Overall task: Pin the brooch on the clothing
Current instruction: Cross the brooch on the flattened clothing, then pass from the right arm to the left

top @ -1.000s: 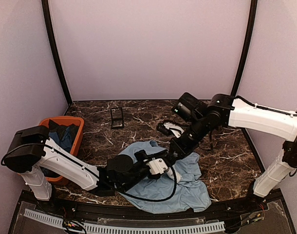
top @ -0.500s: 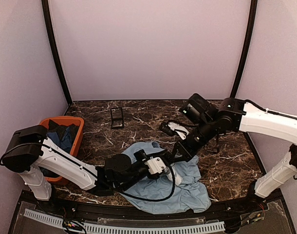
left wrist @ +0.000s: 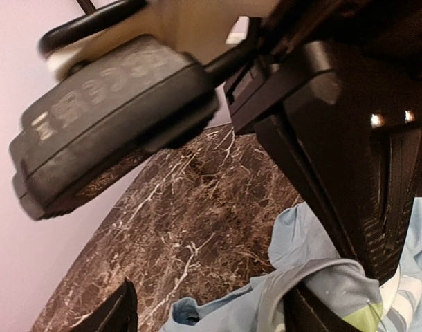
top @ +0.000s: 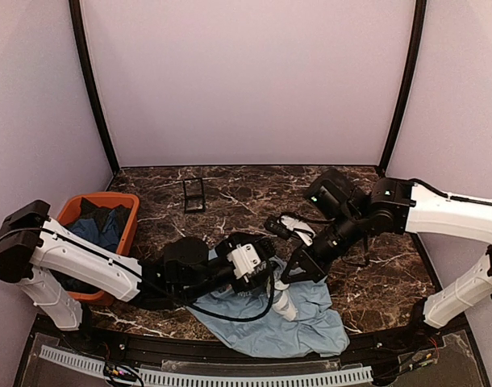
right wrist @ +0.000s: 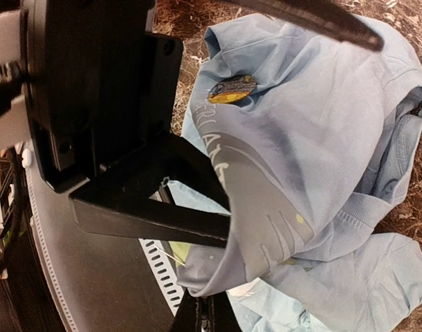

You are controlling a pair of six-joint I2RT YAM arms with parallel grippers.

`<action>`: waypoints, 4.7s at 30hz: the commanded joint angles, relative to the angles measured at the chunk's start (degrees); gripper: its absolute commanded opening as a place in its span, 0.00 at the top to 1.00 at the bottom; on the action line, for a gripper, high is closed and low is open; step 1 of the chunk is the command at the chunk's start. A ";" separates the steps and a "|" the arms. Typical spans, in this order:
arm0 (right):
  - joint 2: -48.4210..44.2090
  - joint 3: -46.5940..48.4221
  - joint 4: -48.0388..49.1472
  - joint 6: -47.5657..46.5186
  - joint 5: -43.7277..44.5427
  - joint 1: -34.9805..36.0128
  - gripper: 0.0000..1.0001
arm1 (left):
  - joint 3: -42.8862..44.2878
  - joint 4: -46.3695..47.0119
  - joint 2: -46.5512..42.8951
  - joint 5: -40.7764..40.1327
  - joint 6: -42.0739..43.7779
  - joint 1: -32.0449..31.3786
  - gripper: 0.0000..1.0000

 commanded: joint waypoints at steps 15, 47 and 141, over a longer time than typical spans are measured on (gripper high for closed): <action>-1.30 -3.13 6.93 -5.81 -5.67 0.07 1.00 | 5.91 -27.64 -8.92 32.82 -9.20 7.49 0.08; -2.90 -5.79 7.57 -8.39 -8.35 0.07 1.00 | 9.99 -31.62 -4.47 60.98 -15.76 14.60 0.24; -13.66 -10.78 18.30 -5.08 5.55 0.06 0.91 | 14.03 -24.02 5.00 66.90 -28.73 15.94 0.99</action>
